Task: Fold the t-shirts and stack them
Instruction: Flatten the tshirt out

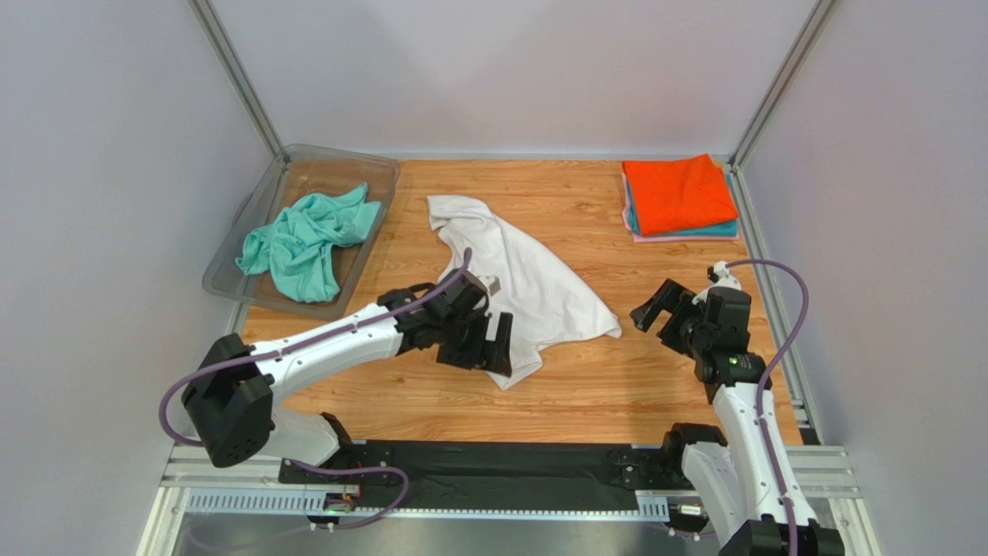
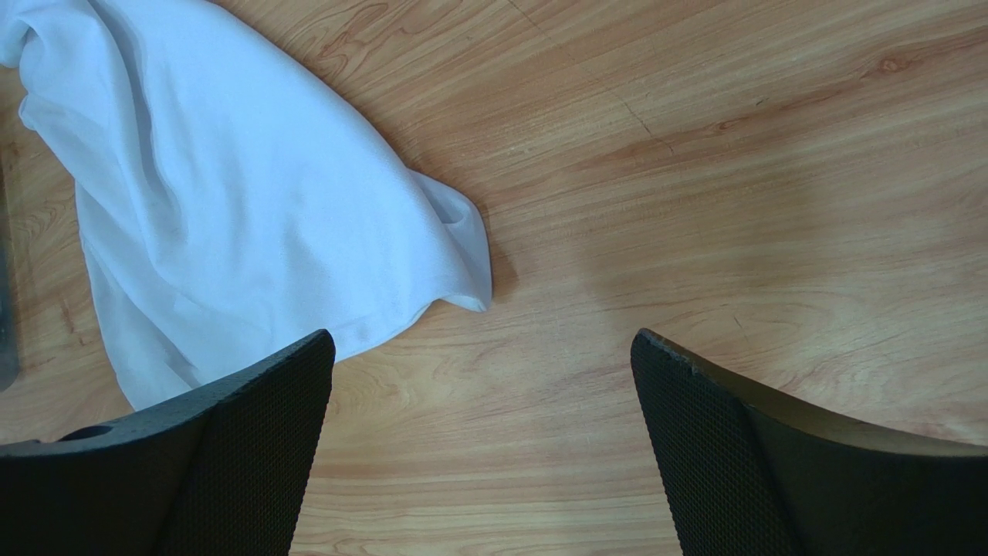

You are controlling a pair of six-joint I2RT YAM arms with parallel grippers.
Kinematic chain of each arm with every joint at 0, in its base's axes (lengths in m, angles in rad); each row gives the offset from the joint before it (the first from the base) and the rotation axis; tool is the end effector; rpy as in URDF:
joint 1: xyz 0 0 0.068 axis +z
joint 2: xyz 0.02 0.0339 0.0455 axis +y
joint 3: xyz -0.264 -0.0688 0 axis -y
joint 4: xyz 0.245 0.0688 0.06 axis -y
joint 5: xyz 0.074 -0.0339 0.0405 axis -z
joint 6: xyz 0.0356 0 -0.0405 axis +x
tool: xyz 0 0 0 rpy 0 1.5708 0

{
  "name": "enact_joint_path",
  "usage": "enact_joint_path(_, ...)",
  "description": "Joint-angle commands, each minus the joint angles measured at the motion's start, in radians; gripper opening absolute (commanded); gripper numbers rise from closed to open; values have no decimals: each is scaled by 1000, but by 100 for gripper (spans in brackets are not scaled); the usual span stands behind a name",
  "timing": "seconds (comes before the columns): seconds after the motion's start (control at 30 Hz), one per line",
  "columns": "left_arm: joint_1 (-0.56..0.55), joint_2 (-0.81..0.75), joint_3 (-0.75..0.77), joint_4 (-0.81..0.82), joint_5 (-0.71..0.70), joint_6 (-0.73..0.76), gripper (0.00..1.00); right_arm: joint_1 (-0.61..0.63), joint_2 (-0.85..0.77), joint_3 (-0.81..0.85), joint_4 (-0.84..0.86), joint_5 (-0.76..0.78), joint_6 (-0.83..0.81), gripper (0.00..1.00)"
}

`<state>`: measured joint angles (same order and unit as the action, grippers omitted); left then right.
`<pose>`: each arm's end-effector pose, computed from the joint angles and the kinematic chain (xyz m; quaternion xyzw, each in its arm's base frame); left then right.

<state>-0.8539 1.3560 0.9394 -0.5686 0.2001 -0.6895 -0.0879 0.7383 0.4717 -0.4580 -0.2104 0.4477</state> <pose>0.1735 -0.2099 0.2364 0.1070 0.9471 -0.2688 0.1391 0.1584 -0.0065 0.2124 0.1984 0.8859 0.1673 0.3846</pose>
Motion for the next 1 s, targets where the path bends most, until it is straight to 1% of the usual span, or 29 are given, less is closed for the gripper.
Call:
enact_joint_path(0.0,-72,34,2,-34,-71,-137,93,2,-20,-5,22,-6,5,100)
enact_joint_path(0.03,-101,47,9,-25,-77,-174,93,2,-20,-5,25,-9,5,100)
enact_joint_path(0.1,-117,81,15,-1,-97,-203,93,2,-24,-5,25,-14,5,100)
enact_joint_path(0.27,-122,127,10,114,-145,-309,92,2,-28,-11,31,-38,8,100)
enact_joint_path(0.3,-122,137,18,124,-181,-321,92,2,-28,-12,33,-41,8,100)
enact_joint_path(0.37,-122,163,38,128,-198,-324,91,2,-28,-15,33,-53,8,100)
enact_joint_path(0.43,-122,183,67,127,-244,-327,88,2,-28,-16,41,-63,11,100)
enact_joint_path(0.53,-119,241,104,99,-274,-335,85,2,-28,-18,39,-63,11,100)
enact_joint_path(0.63,-119,270,102,116,-295,-352,78,2,-31,-19,41,-69,9,100)
enact_joint_path(0.67,-117,269,102,119,-304,-349,71,2,-30,-18,42,-72,11,100)
enact_joint_path(0.73,-117,272,113,110,-330,-343,61,2,-28,-19,44,-72,11,100)
enact_joint_path(0.83,-116,272,113,89,-347,-347,59,2,-28,-19,42,-72,11,100)
enact_joint_path(0.87,-116,272,110,85,-356,-347,53,2,-28,-18,44,-70,11,100)
enact_joint_path(0.97,-114,281,108,75,-369,-349,51,2,-27,-19,44,-75,11,100)
